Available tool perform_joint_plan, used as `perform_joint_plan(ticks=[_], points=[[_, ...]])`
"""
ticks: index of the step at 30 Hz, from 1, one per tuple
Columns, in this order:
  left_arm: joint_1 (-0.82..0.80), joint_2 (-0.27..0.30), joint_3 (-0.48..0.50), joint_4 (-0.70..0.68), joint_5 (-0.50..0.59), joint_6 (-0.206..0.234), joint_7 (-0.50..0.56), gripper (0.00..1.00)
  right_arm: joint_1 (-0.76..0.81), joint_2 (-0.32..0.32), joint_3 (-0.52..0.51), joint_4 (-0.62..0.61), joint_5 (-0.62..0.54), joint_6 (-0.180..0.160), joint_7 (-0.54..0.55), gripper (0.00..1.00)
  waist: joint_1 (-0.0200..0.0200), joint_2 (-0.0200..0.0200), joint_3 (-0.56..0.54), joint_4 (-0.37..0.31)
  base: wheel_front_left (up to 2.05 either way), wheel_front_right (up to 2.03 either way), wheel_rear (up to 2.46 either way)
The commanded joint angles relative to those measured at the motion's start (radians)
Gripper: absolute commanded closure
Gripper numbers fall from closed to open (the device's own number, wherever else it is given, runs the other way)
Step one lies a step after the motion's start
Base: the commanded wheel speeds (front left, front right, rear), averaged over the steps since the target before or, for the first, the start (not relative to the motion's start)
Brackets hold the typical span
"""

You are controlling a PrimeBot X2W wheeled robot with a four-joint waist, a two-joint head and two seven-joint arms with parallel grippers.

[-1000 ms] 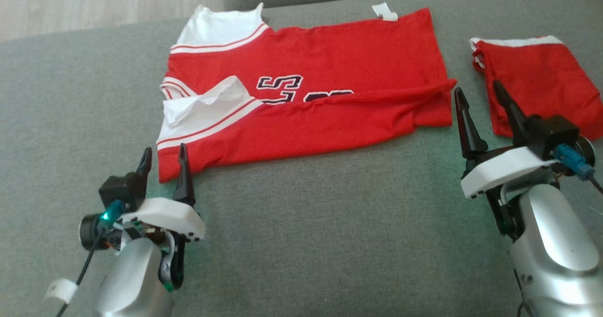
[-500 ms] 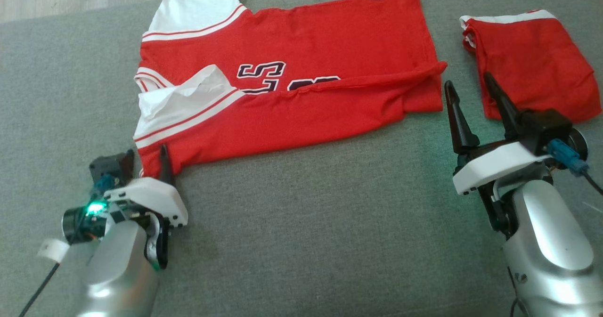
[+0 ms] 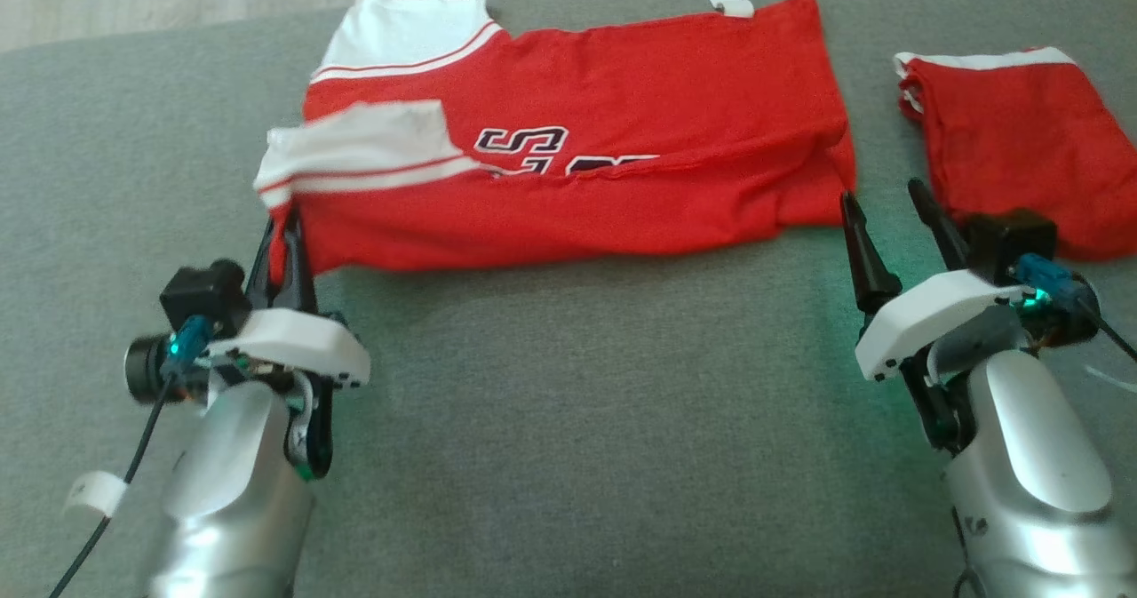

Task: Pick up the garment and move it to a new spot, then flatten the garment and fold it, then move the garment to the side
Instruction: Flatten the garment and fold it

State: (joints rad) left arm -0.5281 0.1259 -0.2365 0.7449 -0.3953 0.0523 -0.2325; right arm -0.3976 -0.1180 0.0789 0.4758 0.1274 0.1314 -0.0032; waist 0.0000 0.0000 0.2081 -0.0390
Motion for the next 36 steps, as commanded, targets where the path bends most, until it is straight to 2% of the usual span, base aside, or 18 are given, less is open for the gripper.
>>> perform_joint_plan(ticks=[1,6,12,16,24,25,26,27,32,36], points=[[-0.030,0.023,0.025,-0.054,0.011,-0.001,-0.019,1.00,-0.019,0.019,0.000,-0.017,-0.010,-0.001,0.017,0.00,0.0000,0.0000,-0.006,0.011,0.00,0.00,0.00],[-0.010,0.018,0.010,-0.137,0.029,-0.013,-0.026,1.00,-0.051,0.052,-0.056,0.053,-0.034,-0.001,0.094,0.00,0.0000,0.0000,-0.010,0.031,0.00,0.00,0.00],[0.007,0.014,-0.013,-0.171,0.040,-0.024,-0.027,1.00,-0.108,0.066,-0.129,0.137,-0.022,-0.001,0.137,0.00,0.0000,0.0000,-0.003,0.045,0.00,0.00,0.00],[0.008,0.008,-0.034,-0.179,0.047,-0.029,-0.027,1.00,-0.179,0.067,-0.147,0.252,0.056,-0.001,0.161,0.00,0.0000,0.0000,0.014,0.061,0.00,0.00,0.00],[-0.008,-0.004,-0.062,-0.172,0.054,-0.034,-0.027,1.00,-0.294,0.068,-0.185,0.452,0.054,-0.001,0.160,0.00,0.0000,0.0000,0.043,0.093,0.00,0.00,0.00],[-0.010,-0.005,-0.064,-0.169,0.055,-0.034,-0.027,1.00,-0.306,0.068,-0.178,0.473,0.045,-0.001,0.159,0.19,0.0000,0.0000,0.044,0.096,0.00,0.00,0.00],[-0.011,-0.005,-0.066,-0.165,0.055,-0.034,-0.027,1.00,-0.316,0.068,-0.168,0.488,0.030,-0.001,0.153,0.93,0.0000,0.0000,0.044,0.097,0.00,0.00,0.00],[-0.011,-0.004,-0.067,-0.160,0.054,-0.033,-0.027,1.00,-0.325,0.068,-0.159,0.496,0.013,-0.001,0.142,1.00,0.0000,0.0000,0.043,0.098,0.00,0.00,0.00],[0.000,0.013,-0.060,-0.133,0.047,-0.032,-0.027,1.00,-0.349,0.065,-0.167,0.498,-0.081,-0.001,0.083,1.00,0.0000,0.0000,0.019,0.087,0.00,0.00,0.00],[0.030,0.033,-0.048,-0.118,0.037,-0.030,-0.028,1.00,-0.332,0.048,-0.147,0.481,-0.108,-0.001,0.072,1.00,0.0000,0.0000,-0.025,0.070,0.00,0.00,0.00]])
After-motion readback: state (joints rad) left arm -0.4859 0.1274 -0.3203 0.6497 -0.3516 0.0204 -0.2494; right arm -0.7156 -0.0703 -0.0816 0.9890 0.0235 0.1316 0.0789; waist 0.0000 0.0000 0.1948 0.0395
